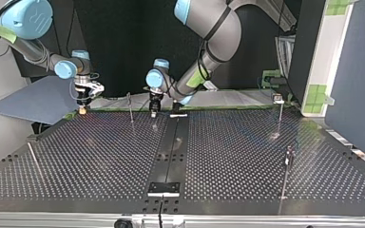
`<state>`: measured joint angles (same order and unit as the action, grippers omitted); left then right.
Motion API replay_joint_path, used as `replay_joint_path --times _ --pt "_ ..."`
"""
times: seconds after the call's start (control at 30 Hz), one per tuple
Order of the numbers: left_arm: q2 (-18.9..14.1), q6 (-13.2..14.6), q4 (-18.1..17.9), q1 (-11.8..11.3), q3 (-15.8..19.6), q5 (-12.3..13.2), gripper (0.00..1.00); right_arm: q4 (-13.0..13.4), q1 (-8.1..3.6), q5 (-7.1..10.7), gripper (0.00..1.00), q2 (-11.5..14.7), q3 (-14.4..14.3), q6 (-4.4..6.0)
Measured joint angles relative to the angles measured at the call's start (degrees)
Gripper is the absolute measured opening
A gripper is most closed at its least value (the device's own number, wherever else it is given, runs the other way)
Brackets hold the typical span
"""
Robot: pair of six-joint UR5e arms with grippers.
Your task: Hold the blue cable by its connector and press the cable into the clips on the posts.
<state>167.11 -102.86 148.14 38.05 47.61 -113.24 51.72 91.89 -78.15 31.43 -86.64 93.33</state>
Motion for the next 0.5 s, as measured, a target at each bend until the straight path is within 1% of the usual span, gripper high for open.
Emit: replay_joint_path --times 0.13,0.17,0.2,0.23,0.3,0.33,0.37,0.4,0.43,0.47,0.5 --pt "0.0 0.7 -0.1 0.2 0.5 0.1 0.0 -0.1 0.0 0.07 0.0 0.0 0.0 0.02" --pt "-0.1 1.0 -0.2 0.2 0.7 0.2 0.1 -0.1 0.0 0.07 0.0 0.0 0.0 0.02" --pt "-0.1 1.3 -0.2 0.3 0.9 0.3 0.1 -0.2 0.0 0.06 0.0 0.0 0.0 0.02" --pt "-0.1 1.6 -0.3 0.3 1.1 0.7 0.15 -0.3 0.0 0.06 0.0 0.0 0.0 0.03" --pt "0.0 1.9 -0.4 0.3 1.4 1.3 0.15 -0.3 0.0 0.06 0.0 0.0 0.0 0.03" --pt "0.0 2.1 -0.5 0.3 1.5 1.8 0.35 -0.4 0.0 0.07 0.0 0.0 0.0 0.03" --pt "0.0 2.3 -0.5 0.3 1.6 2.1 0.48 -0.4 0.0 0.07 0.0 0.0 0.0 0.02" --pt "-0.1 2.5 -0.4 0.3 1.6 2.4 0.48 -0.5 0.0 0.07 0.0 0.0 0.0 0.03" --pt "-0.1 2.9 -0.3 0.2 1.7 2.6 0.68 -0.6 0.0 0.06 0.0 0.0 0.0 0.03" --pt "-0.1 3.2 -0.3 0.2 1.7 2.7 0.81 -0.6 0.0 0.05 0.0 0.0 0.0 0.03" --pt "-0.1 3.6 -0.2 0.2 1.7 2.8 0.81 -0.7 0.0 0.05 0.0 -0.1 0.0 0.02"
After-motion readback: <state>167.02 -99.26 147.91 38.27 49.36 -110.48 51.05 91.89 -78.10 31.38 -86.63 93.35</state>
